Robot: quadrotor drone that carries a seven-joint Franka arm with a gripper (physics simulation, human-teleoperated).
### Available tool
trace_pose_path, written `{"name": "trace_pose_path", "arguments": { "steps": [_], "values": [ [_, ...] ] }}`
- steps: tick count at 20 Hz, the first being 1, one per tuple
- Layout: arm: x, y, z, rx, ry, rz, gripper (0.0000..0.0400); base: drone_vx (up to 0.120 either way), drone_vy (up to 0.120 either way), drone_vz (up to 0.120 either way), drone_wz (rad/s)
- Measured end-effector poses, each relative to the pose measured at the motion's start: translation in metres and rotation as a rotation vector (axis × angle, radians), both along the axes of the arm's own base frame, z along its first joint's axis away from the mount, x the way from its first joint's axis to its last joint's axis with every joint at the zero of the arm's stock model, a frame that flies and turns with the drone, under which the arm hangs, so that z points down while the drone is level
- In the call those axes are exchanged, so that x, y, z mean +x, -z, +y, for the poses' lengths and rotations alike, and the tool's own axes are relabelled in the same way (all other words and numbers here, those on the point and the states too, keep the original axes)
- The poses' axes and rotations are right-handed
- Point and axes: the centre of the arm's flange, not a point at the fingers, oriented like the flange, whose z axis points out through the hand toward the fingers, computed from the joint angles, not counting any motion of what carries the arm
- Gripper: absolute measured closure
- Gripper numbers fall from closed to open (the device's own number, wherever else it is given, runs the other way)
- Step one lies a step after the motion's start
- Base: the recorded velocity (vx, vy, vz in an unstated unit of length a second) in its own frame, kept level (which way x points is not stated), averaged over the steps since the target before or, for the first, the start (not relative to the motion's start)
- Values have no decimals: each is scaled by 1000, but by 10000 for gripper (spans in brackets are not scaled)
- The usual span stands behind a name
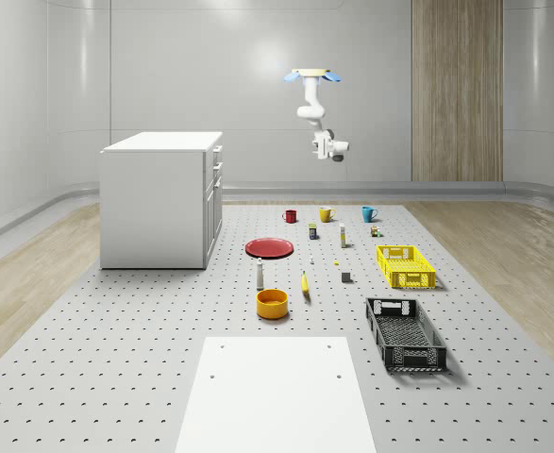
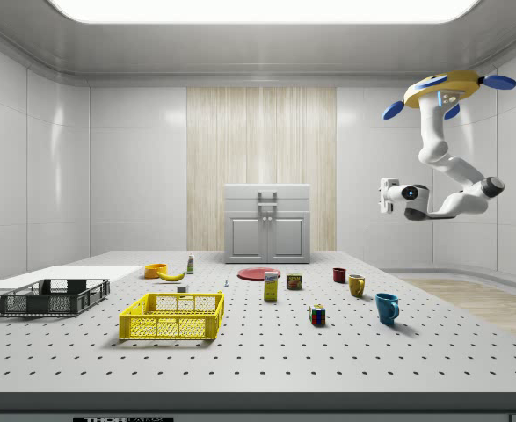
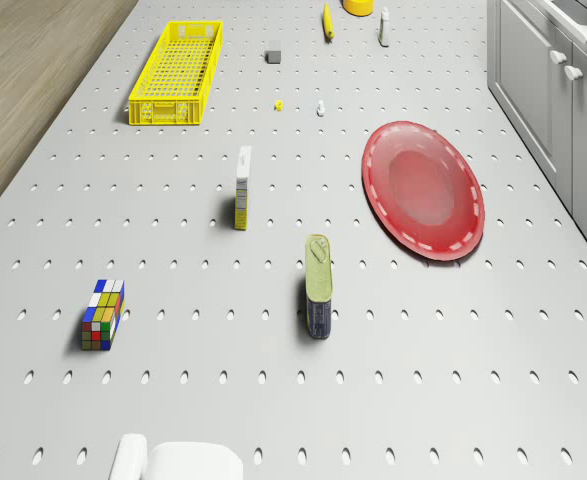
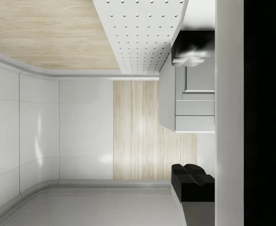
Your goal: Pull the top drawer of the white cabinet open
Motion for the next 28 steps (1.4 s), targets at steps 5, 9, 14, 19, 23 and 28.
{"name": "trace_pose_path", "arguments": {
  "steps": [5,9,14,19,23,28],
  "values": [
    [0,0,0,3,0,0,95,120,-120,0,0],
    [0,0,0,3,0,0,95,120,-120,0,0],
    [0,0,0,4,0,0,95,120,-120,0,0],
    [0,1,0,4,0,0,95,120,-120,0,0],
    [0,1,0,4,0,1,95,120,-120,0,0],
    [0,1,0,4,0,1,95,120,-120,0,0]
  ]
}}
